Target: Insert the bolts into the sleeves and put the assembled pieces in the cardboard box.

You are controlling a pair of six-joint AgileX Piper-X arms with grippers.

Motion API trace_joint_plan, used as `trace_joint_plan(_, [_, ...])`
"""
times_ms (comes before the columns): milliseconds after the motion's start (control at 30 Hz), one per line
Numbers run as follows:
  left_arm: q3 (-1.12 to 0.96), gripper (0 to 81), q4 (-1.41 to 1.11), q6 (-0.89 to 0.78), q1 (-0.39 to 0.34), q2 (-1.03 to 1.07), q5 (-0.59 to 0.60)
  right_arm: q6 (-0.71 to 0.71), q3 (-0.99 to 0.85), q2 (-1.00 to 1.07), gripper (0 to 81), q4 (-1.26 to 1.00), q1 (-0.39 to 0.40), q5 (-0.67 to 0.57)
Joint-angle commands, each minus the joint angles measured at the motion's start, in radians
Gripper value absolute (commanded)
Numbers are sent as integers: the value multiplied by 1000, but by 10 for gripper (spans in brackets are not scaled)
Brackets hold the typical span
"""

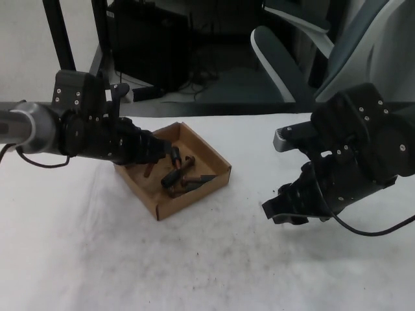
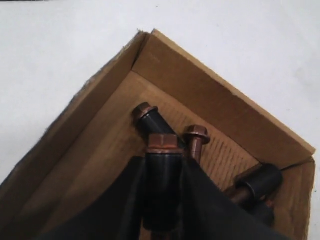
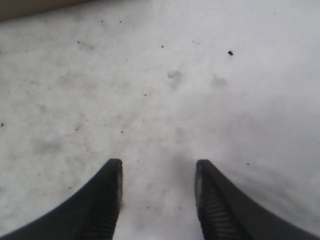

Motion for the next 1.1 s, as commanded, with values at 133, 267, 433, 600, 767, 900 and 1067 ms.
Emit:
trace_joint_plan(133, [-13,484,1,-38,7,-10,9,10,6,-12,508,0,-28,6])
trace_joint_plan(267, [-13,550,73,-5,10,-34,-72,6,6,-12,510,0,-34,6])
trace_joint_plan(433, [-13,532,89,30,10,-70,-86,3,6,-12,510,0,-36,6])
trace_joint_plan(600, [-13,532,220,37,10,-160,-88,-29,6,-47,498,1,-36,-7])
trace_joint_plan(767, [-13,525,407,145,8,-333,-160,-45,6,-143,403,-56,-36,-94])
trace_joint_plan(900, [-11,518,486,173,7,-479,-178,-45,6,-218,402,-71,-36,-93])
trace_joint_plan(1067, [-9,506,603,173,1,-648,-178,-45,6,-331,402,-110,-33,-93])
